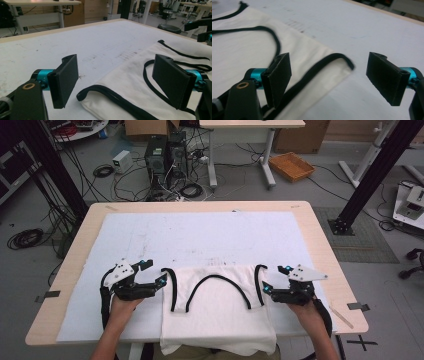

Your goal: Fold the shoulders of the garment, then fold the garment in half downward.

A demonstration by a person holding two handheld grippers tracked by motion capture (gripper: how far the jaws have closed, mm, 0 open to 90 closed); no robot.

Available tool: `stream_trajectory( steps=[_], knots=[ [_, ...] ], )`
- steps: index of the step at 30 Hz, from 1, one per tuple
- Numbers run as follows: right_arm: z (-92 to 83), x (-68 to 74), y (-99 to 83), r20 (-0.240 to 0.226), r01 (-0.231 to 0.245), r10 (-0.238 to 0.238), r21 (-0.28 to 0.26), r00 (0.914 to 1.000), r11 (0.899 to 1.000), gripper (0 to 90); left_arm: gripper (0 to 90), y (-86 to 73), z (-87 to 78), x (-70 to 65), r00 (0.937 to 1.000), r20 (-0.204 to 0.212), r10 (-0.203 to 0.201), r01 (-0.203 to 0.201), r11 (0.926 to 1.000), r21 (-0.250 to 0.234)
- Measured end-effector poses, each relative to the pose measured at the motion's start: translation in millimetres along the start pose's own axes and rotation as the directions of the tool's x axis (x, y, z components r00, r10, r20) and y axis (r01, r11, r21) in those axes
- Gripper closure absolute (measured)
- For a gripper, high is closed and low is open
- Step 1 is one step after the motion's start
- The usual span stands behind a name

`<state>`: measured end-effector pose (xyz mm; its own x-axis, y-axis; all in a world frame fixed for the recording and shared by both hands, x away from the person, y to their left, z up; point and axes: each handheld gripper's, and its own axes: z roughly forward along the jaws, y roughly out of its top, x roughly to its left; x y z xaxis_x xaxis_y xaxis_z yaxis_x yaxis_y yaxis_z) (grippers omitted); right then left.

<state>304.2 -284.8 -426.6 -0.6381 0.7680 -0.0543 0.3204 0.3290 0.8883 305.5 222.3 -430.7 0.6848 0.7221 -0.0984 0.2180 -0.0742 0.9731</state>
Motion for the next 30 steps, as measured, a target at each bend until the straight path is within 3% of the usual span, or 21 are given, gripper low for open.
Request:
stream_trajectory(
  steps=[4,8,15,30],
  knots=[
    [-8.9,-15.5,0.5,0.048,-0.043,0.044,-0.025,0.9979,0.999,20.0,21.1,-2.0,-2.6,5.2,0.9998,-0.017,-0.001,0.001,0.9999,0.010],
    [-11.8,-22.8,1.5,0.048,-0.079,0.080,-0.024,0.9956,0.997,20.0,21.1,-4.0,-7.8,8.9,0.9996,-0.019,-0.019,0.019,0.9998,-0.005],
    [-5.5,-19.7,1.5,0.038,-0.058,0.058,0.008,0.9976,0.998,20.0,21.1,-4.8,-14.3,8.1,0.9994,-0.029,-0.021,0.020,0.9998,-0.008],
    [-2.7,-23.8,2.6,0.040,-0.080,0.079,0.008,0.9960,0.997,20.0,21.1,-6.3,-11.8,7.0,0.9993,-0.028,-0.026,0.026,0.9994,0.021]
  ],
)
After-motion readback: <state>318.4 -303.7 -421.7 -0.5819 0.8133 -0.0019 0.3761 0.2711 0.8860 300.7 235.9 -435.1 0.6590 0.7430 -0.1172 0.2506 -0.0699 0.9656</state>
